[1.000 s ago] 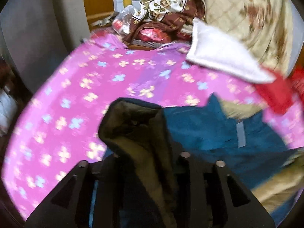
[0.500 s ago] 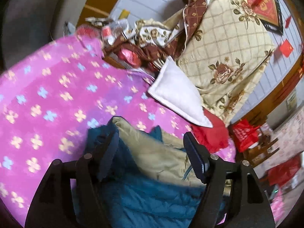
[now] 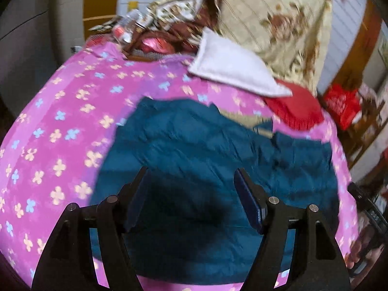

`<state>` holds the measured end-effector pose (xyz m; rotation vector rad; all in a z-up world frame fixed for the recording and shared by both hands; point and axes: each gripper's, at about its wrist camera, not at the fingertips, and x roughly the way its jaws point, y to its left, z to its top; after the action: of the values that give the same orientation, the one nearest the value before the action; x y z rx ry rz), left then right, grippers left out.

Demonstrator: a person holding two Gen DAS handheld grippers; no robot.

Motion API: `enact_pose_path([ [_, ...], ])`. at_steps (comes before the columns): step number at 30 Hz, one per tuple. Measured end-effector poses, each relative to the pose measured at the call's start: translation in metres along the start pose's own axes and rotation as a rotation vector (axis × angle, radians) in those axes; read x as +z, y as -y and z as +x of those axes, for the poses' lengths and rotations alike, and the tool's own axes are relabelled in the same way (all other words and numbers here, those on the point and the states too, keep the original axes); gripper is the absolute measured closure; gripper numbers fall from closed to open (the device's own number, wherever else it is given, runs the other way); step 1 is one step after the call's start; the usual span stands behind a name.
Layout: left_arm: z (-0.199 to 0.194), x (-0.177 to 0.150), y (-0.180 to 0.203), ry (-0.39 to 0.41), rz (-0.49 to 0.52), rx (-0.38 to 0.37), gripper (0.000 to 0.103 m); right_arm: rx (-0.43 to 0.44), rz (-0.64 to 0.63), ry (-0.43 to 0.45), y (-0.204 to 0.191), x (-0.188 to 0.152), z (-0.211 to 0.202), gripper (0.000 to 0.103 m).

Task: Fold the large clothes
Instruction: 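Press both tools on the folded jacket to smooth it flat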

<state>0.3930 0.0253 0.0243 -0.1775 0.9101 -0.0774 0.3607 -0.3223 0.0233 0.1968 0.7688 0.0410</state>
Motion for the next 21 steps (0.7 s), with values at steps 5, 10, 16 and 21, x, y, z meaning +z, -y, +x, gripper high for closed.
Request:
enact_pose_path([
  [5,0.046,0.001,0.031,-0.001,0.106,0.069,0.032,-0.070,-0.046,-0.066,-0.005,-0.011,0.062,0.027],
  [10,0.108,0.008,0.033,-0.025,0.152,0.141,0.032,-0.120,-0.095,-0.067,-0.004,-0.010,0.104,0.027],
  [16,0.148,0.031,0.037,-0.028,0.182,0.196,0.032,-0.136,-0.086,-0.089,0.006,0.017,0.146,0.022],
  [21,0.178,0.053,0.036,-0.042,0.156,0.210,0.032,-0.129,-0.017,-0.107,0.020,0.031,0.177,0.020],
])
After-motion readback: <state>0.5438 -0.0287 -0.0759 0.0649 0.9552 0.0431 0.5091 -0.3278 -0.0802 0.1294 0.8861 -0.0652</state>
